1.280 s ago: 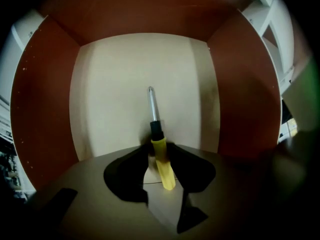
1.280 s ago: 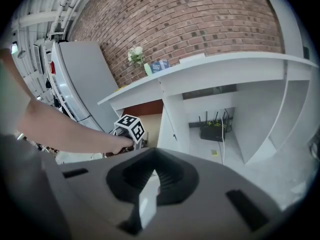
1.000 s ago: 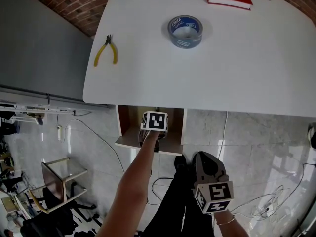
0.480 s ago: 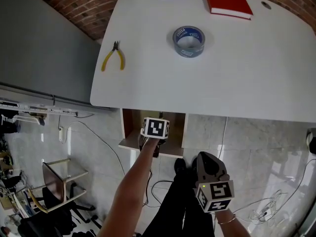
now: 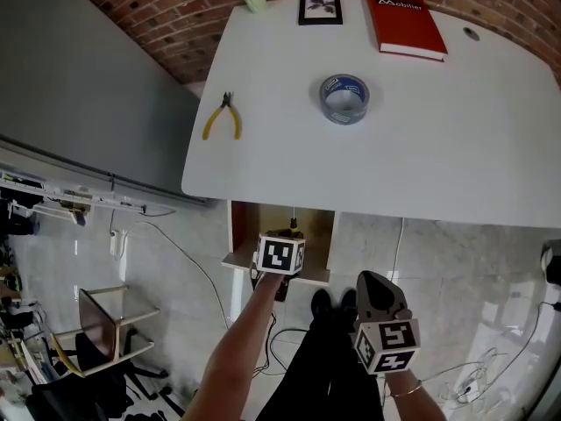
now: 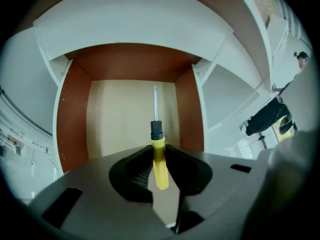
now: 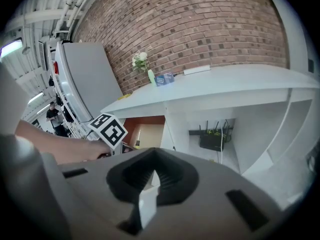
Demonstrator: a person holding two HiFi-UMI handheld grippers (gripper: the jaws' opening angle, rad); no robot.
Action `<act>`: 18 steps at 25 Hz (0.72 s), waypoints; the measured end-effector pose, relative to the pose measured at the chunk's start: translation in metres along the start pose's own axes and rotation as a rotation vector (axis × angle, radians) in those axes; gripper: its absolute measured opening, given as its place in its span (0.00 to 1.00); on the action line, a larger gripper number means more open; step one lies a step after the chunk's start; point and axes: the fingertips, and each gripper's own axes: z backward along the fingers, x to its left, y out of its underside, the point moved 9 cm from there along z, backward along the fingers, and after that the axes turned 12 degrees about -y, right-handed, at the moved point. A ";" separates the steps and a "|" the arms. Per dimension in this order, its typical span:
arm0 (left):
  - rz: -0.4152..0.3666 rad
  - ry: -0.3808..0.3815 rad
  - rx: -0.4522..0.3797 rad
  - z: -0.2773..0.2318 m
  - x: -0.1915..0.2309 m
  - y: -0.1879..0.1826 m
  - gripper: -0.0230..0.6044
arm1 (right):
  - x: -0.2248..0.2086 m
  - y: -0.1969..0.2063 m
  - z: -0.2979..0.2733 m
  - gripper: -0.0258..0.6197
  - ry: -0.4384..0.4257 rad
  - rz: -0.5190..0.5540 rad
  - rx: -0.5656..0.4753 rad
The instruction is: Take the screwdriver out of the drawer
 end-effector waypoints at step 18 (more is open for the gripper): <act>0.017 0.045 -0.196 0.119 -0.005 -0.003 0.15 | 0.025 -0.040 0.032 0.04 -0.013 0.007 -0.062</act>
